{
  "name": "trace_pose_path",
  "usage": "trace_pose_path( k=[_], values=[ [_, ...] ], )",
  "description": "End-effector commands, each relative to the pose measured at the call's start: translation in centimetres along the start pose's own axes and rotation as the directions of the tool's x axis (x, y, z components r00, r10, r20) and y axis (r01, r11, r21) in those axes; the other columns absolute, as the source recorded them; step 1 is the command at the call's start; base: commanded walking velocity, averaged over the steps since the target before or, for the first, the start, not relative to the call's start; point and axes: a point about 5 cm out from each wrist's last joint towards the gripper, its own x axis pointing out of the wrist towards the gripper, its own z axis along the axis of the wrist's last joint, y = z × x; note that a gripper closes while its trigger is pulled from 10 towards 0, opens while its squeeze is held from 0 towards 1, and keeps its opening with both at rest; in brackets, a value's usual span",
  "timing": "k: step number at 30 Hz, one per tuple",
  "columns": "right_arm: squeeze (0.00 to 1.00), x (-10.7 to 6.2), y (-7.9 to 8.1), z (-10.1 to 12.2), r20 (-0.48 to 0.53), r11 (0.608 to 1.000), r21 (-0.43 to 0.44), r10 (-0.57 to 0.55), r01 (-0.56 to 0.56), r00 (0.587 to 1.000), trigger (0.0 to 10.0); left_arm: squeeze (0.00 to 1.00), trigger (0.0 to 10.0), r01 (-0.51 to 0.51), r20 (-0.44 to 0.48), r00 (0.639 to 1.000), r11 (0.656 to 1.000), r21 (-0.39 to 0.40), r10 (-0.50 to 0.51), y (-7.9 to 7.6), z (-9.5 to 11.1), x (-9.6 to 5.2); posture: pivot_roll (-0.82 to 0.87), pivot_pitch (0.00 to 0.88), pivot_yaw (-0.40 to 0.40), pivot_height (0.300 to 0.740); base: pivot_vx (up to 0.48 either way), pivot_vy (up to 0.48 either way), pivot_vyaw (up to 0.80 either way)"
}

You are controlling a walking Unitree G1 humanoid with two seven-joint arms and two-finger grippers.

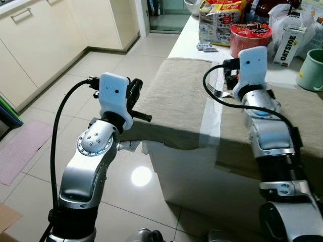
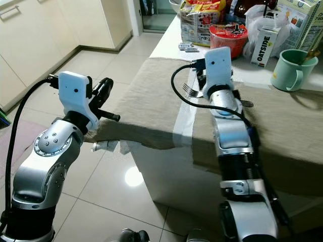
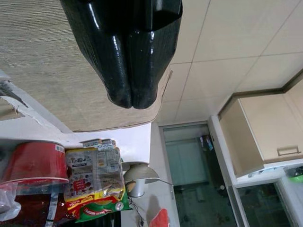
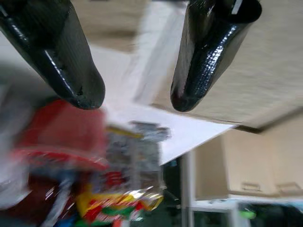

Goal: Setting the table

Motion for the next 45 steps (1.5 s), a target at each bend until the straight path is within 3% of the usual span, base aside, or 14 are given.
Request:
trace_pose_path(
  k=[1,3,5,6,10,13,18,20,25,34,45],
  values=[
    [0.0,0.2,0.8,0.4,-0.008,0.994,0.099,0.037,-0.036,0.999,10.0,0.0,10.0,-0.005,0.015,1.0,1.0,0.017,0.005,0.2,0.5,0.1,-0.19,0.065,0.128,0.74,0.0,0.0,0.0],
    [0.0,0.3,1.5,-0.1,-0.03,0.979,0.195,0.061,-0.054,0.998,10.0,0.0,10.0,-0.005,0.014,1.0,1.0,0.02,0.004,0.2,0.5,0.1,-0.18,0.069,0.128,0.74,0.0,0.0,0.0],
    [0.0,0.4,1.7,-0.3,-0.041,0.972,0.229,0.068,-0.057,0.997,10.0,0.0,10.0,-0.005,0.014,1.0,1.0,0.022,0.005,0.2,0.6,0.1,-0.18,0.071,0.128,0.74,0.0,0.0,0.0],
    [0.0,0.4,1.9,-0.2,-0.032,0.979,0.194,0.075,-0.067,0.997,10.0,0.0,10.0,-0.011,0.013,1.0,1.0,0.024,0.011,0.4,0.6,0.0,-0.18,0.073,0.127,0.74,0.0,0.0,0.0],
    [0.0,0.5,2.1,-0.1,-0.03,0.979,0.187,0.085,-0.078,0.996,10.0,0.0,10.0,-0.014,0.011,1.0,1.0,0.026,0.014,0.5,0.5,0.0,-0.17,0.074,0.126,0.74,0.0,0.0,0.0],
    [0.0,0.5,1.9,0.0,-0.029,0.993,0.084,0.082,-0.08,0.996,10.0,0.0,10.0,-0.017,0.01,1.0,1.0,0.024,0.016,0.5,0.5,-0.1,-0.17,0.076,0.124,0.74,0.0,0.0,0.0],
    [0.0,0.4,1.7,-0.6,-0.057,0.996,0.057,0.077,-0.074,0.995,10.0,0.0,10.0,-0.021,0.01,1.0,1.0,0.022,0.02,0.4,0.5,-0.2,-0.18,0.073,0.116,0.74,0.0,0.0,0.0],
    [0.0,0.3,1.8,-1.1,-0.087,0.996,-0.021,0.085,-0.087,0.993,10.0,0.0,10.0,-0.024,0.011,1.0,1.0,0.019,0.024,0.4,0.4,-0.2,-0.18,0.069,0.111,0.74,0.0,0.0,0.0],
    [0.0,0.3,2.1,-1.4,-0.109,0.988,-0.102,0.109,-0.12,0.988,10.0,0.0,10.0,-0.026,0.014,1.0,1.0,0.016,0.025,0.3,0.5,-0.2,-0.18,0.064,0.105,0.74,0.0,0.0,0.0],
    [0.0,0.2,1.9,-2.4,-0.17,0.973,-0.185,0.106,-0.138,0.98,10.0,0.0,10.0,-0.029,0.019,0.999,1.0,0.011,0.029,0.2,0.5,-0.2,-0.18,0.057,0.097,0.74,0.0,0.0,0.0],
    [0.0,0.4,0.1,-4.1,-0.25,0.943,-0.317,0.02,-0.102,0.968,10.0,0.0,10.0,-0.027,0.021,0.999,1.0,0.005,0.027,0.0,0.5,-0.2,-0.19,0.056,0.094,0.74,0.0,0.0,0.0]
  ],
)
